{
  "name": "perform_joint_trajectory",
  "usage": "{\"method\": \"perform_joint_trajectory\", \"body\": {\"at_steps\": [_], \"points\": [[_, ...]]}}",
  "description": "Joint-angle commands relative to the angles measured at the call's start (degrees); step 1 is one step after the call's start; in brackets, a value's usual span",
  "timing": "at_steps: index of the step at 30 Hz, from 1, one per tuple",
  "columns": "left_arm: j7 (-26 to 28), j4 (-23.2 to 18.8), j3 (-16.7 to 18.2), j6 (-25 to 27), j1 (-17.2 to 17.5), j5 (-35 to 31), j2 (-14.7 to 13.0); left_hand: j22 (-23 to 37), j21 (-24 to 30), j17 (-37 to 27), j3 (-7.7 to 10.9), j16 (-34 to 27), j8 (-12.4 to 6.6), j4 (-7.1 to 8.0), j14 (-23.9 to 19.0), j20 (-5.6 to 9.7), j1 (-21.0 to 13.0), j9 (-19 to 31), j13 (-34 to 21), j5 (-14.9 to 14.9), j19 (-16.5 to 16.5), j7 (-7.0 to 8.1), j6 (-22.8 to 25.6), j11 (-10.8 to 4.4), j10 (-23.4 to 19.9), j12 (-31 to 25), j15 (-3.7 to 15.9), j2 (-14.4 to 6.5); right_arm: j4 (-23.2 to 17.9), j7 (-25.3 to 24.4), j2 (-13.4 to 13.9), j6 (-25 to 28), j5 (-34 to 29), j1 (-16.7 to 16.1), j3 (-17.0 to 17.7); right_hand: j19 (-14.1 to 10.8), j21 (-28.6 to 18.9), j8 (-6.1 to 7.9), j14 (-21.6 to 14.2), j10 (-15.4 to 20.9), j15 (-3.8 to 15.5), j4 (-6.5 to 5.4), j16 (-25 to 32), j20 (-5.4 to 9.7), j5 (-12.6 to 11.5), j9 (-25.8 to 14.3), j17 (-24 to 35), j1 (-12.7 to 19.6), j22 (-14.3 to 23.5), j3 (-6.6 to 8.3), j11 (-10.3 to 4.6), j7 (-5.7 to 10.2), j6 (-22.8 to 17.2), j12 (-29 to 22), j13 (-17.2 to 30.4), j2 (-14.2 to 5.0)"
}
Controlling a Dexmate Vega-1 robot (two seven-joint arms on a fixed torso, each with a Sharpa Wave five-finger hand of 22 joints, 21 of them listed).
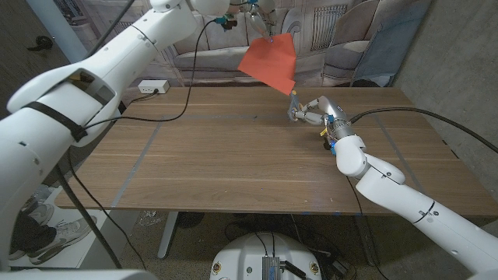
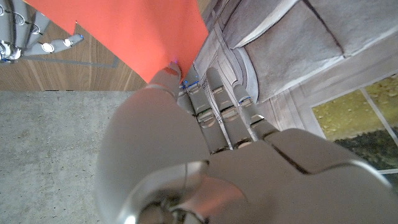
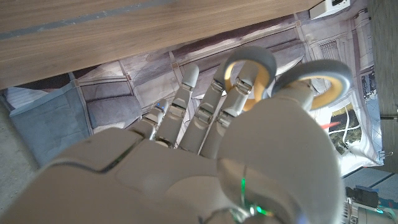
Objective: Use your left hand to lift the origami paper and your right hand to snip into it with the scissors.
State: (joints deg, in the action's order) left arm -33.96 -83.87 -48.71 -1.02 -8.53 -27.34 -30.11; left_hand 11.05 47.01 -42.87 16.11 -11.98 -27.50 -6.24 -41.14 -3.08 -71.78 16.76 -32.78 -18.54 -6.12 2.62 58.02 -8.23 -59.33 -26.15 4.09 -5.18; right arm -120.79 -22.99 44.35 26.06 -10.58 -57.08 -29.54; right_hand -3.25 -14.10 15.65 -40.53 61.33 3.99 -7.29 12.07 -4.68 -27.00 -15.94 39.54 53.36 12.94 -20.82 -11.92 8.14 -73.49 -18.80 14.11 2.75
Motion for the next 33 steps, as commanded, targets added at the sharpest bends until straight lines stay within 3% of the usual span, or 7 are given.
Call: {"method": "perform_joint_trajectory", "body": {"at_steps": [1,8,17,24,28,32,33], "points": [[0.7,1.4,-0.8,-0.4,-0.7,-0.5,1.4,0.2,-0.2,-0.1,-0.30,0.1,-0.36,0.05,-0.5,-0.38,-1.5,3.1,-0.4,-0.1,-0.2,-1.50,1.9,-2.81,-2.4,0.2,9.60,-1.3,0.3,2.0,0.9,-1.4,1.1,-0.4,1.0,1.1,0.4,-0.46,0.7,-0.8,8.74,-1.26,-0.1,-0.98,0.3,0.0,0.1,-2.9,0.2,-0.03,0.19,-1.19,0.5,0.5,0.0,2.56],[0.8,1.6,-1.6,-0.9,-1.1,-1.4,1.9,0.2,-0.2,-0.1,-0.34,0.1,-0.33,0.05,-0.5,-0.37,-1.6,3.1,-0.5,-0.1,-0.2,-1.46,2.0,-2.81,-2.3,0.2,9.61,-1.3,1.8,4.3,2.4,-7.0,4.6,-1.2,2.9,2.2,0.8,-0.65,1.6,-1.4,8.55,-2.14,-0.3,-2.05,0.6,-0.1,0.1,-6.5,0.2,-0.11,0.23,-1.84,1.0,0.7,0.1,3.94],[1.5,1.2,-2.9,-1.0,-1.4,-4.5,1.6,0.2,-0.2,-0.2,-0.39,0.2,-0.37,0.05,-0.5,-0.28,-1.6,3.1,-0.4,-0.1,-0.2,-1.41,2.2,-2.77,-2.4,0.4,9.61,-1.3,1.7,5.1,2.8,-5.8,4.1,-0.6,2.6,5.0,1.5,-1.20,3.6,-2.9,8.49,-2.59,-0.4,-3.78,1.2,-0.3,0.4,-14.0,0.4,0.00,0.32,-3.13,2.7,1.4,0.2,6.14],[5.0,-0.4,-1.3,-2.9,0.6,-4.9,0.7,0.2,-0.3,-0.2,-0.43,0.2,-0.25,0.05,-0.5,-0.30,-1.7,3.0,-0.4,-0.1,-0.2,-1.30,2.2,-2.77,-2.5,0.4,9.62,-1.2,3.4,7.0,3.1,-8.8,5.7,0.2,2.9,5.1,1.4,-1.28,4.0,-3.3,8.53,-2.56,-0.4,-3.94,1.3,-0.4,0.5,-15.2,0.5,0.10,0.59,-3.43,3.1,1.6,0.2,6.20],[10.8,-5.0,-3.1,-3.0,1.4,-15.5,-1.6,0.2,-0.3,-0.2,-0.47,0.2,-0.23,0.04,-0.5,-0.29,-1.7,3.0,-0.4,-0.2,-0.2,-1.10,2.3,-2.78,-2.5,0.4,9.61,-1.2,3.0,7.1,3.5,-7.9,4.8,0.4,2.6,5.4,1.5,-1.31,4.2,-3.4,8.53,-2.54,-0.4,-4.13,1.4,-0.4,0.5,-15.9,0.5,0.13,0.75,-3.55,3.3,1.6,0.3,6.25],[12.9,-4.4,-0.5,-5.5,3.1,-12.0,-1.5,0.2,-0.3,-0.3,-0.55,0.1,-0.22,0.00,-0.6,-0.25,-1.7,2.8,-0.3,-0.2,-0.2,-1.00,2.6,-2.72,-2.6,0.4,9.67,-1.1,3.4,6.2,2.8,-9.1,5.4,-0.2,3.0,5.5,1.5,-1.35,4.5,-3.5,8.52,-2.51,-0.4,-4.11,1.4,-0.5,0.6,-16.5,0.5,0.14,0.88,-3.57,3.5,1.6,0.3,6.31],[14.1,-6.3,-1.4,-5.1,2.8,-16.7,-2.3,0.2,-0.3,-0.3,-0.57,0.1,-0.20,-0.01,-0.6,-0.24,-1.8,2.7,-0.4,-0.2,-0.3,-1.01,2.7,-2.74,-2.6,0.4,9.68,-1.1,3.3,7.5,3.5,-9.4,5.9,0.0,3.1,5.6,1.5,-1.37,4.5,-3.6,8.52,-2.49,-0.4,-4.12,1.5,-0.5,0.6,-16.7,0.5,0.15,1.01,-3.70,3.5,1.6,0.3,6.33]]}}
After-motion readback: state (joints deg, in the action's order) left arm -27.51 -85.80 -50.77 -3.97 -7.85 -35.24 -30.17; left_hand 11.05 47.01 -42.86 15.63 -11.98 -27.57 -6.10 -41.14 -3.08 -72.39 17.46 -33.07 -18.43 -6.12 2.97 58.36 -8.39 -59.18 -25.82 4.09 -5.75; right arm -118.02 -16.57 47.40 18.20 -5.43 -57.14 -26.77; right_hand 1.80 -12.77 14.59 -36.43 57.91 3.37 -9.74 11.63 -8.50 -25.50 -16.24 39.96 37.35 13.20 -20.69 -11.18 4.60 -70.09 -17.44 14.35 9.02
